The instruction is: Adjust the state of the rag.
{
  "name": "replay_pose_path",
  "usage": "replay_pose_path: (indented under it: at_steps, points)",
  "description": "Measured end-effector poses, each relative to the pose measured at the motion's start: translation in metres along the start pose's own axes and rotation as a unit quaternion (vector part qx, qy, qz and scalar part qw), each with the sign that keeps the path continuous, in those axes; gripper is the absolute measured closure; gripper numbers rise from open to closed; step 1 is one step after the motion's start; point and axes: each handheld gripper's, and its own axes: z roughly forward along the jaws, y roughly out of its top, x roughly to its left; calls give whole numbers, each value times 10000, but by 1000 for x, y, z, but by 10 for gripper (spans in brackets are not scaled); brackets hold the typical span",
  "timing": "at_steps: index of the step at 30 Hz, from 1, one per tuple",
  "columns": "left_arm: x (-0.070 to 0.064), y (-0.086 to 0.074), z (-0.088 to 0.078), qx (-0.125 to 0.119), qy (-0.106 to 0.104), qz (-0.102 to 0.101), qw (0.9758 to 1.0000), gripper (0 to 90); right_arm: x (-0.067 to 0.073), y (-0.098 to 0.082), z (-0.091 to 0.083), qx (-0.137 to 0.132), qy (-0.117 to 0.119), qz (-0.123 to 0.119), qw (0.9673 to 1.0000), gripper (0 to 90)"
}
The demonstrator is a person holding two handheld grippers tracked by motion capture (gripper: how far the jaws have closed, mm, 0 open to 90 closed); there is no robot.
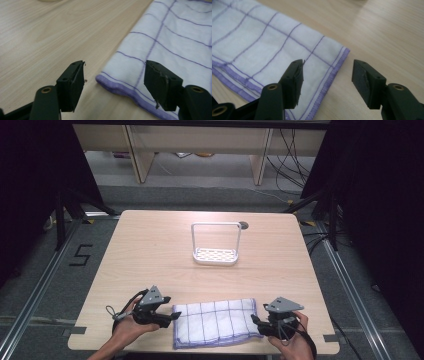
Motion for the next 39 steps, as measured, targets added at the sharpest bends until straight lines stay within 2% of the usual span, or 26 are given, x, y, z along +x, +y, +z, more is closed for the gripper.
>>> replay_pose_path:
  at_steps: [1, 2, 3, 5, 7, 8, 12, 13, 14, 15, 16, 17, 18, 19, 21, 25, 27, 28, 30, 31, 32, 33, 34, 36, 38, 39]
  points:
    - [2, 1, 4, 30, 5, -16, 10000, 299, 0, -1, 3, -25, 4, -178, 9998, 440]
    - [2, 1, 4, 30, 5, -16, 10000, 298, 0, -1, 3, -25, 4, -178, 9998, 440]
    - [3, 1, 8, 39, 1, -63, 10000, 298, 5, -3, 3, 119, 62, -40, 9999, 441]
    - [4, 1, 12, 138, 17, -73, 9999, 295, 11, -8, 4, 218, 102, 83, 9997, 439]
    - [4, 1, 15, 216, 51, 20, 9998, 294, 13, -13, 5, 297, 66, -26, 9995, 443]
    - [3, 1, 15, 258, 71, 65, 9996, 294, 16, -15, 6, 388, 41, 44, 9992, 442]
    - [2, 0, 17, 272, 153, 127, 9994, 294, 20, -20, 11, 659, -188, -229, 9974, 440]
    - [2, 1, 16, 275, 109, 156, 9994, 295, 20, -20, 12, 688, -161, -290, 9971, 448]
    - [2, 1, 16, 262, 109, 160, 9995, 295, 18, -16, 8, 530, -112, -223, 9983, 438]
    - [2, 1, 16, 262, 109, 160, 9995, 295, 18, -16, 8, 530, -112, -223, 9983, 438]
    - [1, 1, 16, 223, 128, 93, 9996, 294, 18, -13, 0, 343, -168, -156, 9991, 435]
    - [1, 1, 16, 223, 128, 93, 9996, 294, 18, -13, 0, 343, -168, -156, 9991, 435]
    - [1, 2, 14, 242, 117, 146, 9995, 295, 19, -13, -4, 275, -131, 15, 9995, 430]
    - [1, 2, 13, 219, 135, 110, 9996, 295, 18, -14, -4, 242, -106, -25, 9996, 429]
    - [0, 3, 12, 210, 107, 153, 9996, 295, 18, -16, -3, 269, -48, 51, 9996, 429]
    - [-1, 4, 11, 176, 100, 138, 9997, 298, 18, -18, -2, 396, -53, 14, 9992, 423]
    - [1, 4, 10, 230, 106, 200, 9995, 304, 18, -19, -2, 439, -70, 20, 9990, 421]
    - [1, 4, 12, 177, 122, 116, 9997, 307, 19, -20, -2, 480, -54, 52, 9988, 421]
    - [3, 4, 11, 246, 149, 198, 9994, 317, 21, -21, -2, 546, -27, 58, 9985, 422]
    - [2, 4, 12, 179, 84, 102, 9998, 323, 20, -22, -2, 521, -63, 21, 9986, 422]
    - [3, 4, 12, 223, 115, 150, 9996, 339, 21, -21, -3, 484, -64, 58, 9988, 422]
    - [1, 4, 12, 165, 54, 81, 9998, 344, 20, -20, -4, 431, -94, 21, 9990, 422]
    - [1, 4, 12, 230, 56, 179, 9996, 349, 20, -20, -5, 424, -81, 20, 9991, 422]
    - [0, 5, 12, 243, -10, 185, 9995, 354, 22, -19, -7, 421, -79, 137, 9990, 421]
    - [0, 5, 13, 275, -25, 185, 9994, 364, 22, -21, -6, 433, -95, 77, 9990, 426]
    - [1, 5, 13, 333, 20, 249, 9991, 371, 23, -22, -7, 547, -53, 194, 9983, 431]
